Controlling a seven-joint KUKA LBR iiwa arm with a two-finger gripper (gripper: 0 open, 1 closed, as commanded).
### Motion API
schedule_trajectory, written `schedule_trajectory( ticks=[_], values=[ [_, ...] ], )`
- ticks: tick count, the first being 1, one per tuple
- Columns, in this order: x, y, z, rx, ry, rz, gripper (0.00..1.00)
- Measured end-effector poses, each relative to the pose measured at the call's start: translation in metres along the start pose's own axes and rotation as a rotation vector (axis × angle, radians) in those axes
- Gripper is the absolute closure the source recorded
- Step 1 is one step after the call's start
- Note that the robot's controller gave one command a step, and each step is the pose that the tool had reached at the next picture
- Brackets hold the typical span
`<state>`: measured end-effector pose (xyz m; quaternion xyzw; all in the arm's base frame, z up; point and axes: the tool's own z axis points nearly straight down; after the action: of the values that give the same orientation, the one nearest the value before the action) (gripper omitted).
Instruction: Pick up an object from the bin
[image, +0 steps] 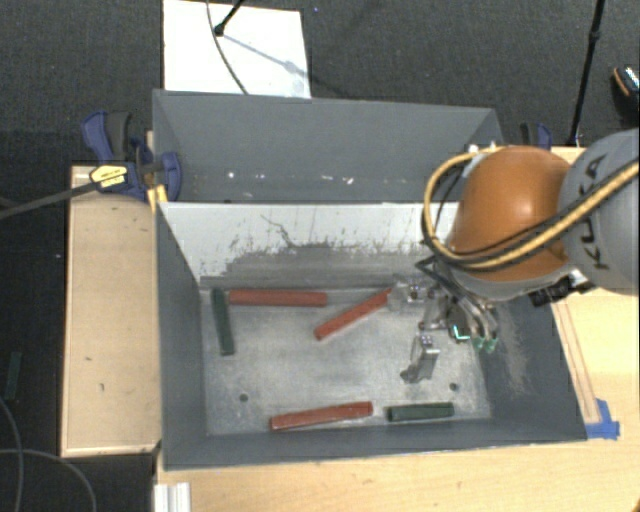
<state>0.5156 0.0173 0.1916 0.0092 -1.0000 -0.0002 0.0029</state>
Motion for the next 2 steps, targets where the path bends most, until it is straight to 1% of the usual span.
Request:
schedule_trajectory(
  ticks=[1, 2],
  values=[
    [-0.046, 0.013, 0.125, -0.001, -0.006, -0.003, 0.00],
    [-0.063, 0.034, 0.120, -0.001, -0.012, -0.037, 0.00]
  ],
)
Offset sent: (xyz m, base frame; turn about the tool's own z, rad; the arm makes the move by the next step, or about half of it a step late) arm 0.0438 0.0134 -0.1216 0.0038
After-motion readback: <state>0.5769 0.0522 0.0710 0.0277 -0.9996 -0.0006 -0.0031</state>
